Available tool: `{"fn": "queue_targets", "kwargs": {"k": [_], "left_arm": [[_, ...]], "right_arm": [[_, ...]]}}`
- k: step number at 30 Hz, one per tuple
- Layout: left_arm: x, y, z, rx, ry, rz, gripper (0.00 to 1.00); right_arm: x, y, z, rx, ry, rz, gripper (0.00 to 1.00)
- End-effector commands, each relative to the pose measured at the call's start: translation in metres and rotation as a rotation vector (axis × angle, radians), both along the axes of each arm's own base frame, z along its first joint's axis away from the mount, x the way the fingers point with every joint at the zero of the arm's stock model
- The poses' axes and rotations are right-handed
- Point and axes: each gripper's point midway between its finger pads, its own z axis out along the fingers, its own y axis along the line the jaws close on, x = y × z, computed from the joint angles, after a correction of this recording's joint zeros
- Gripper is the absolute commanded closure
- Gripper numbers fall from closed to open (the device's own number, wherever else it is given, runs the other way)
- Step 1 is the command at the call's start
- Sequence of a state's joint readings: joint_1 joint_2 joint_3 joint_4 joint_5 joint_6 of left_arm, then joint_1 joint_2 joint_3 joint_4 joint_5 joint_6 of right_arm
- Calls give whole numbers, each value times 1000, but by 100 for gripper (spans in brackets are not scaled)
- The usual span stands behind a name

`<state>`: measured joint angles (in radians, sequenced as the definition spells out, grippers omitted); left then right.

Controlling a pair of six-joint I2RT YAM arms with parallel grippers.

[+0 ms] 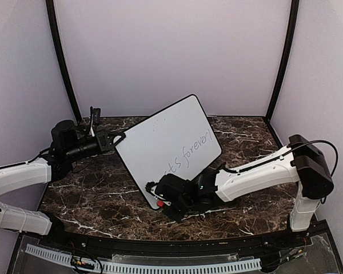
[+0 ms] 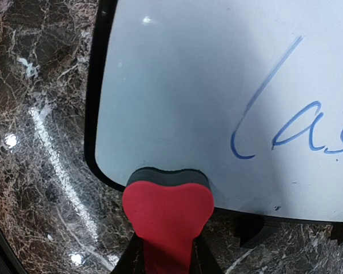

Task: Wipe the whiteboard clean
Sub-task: Erase the whiteboard at the center of the board.

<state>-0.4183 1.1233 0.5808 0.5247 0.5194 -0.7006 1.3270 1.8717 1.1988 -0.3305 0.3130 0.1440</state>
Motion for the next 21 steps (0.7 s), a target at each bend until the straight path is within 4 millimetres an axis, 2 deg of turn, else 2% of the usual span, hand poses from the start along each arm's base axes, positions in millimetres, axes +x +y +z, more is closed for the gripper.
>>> {"fn": "queue_targets", "kwargs": {"k": [1,6,9,12,15,21], "left_arm": [[-12,-4,50,-89,-139,-42,100],[-12,-4,51,-89,-141,-41,100],[-12,-3,52,-89,-144,-41,100],[-13,-3,52,-90,-144,-41,100],[-13,-3,53,-91,-147,-41,100],[-14,-3,55,-94,-151,-41,100]], "right_arm": [[37,18,48,132,-80,-77,82],[63,28,72,170,-128,-89,82],[69,36,77,176,-138,-74,82],[66,44,74,181,-119,-55,82],[62,42,66,171,-103,-57,82],[50,15,43,126,-63,-88,83]]}}
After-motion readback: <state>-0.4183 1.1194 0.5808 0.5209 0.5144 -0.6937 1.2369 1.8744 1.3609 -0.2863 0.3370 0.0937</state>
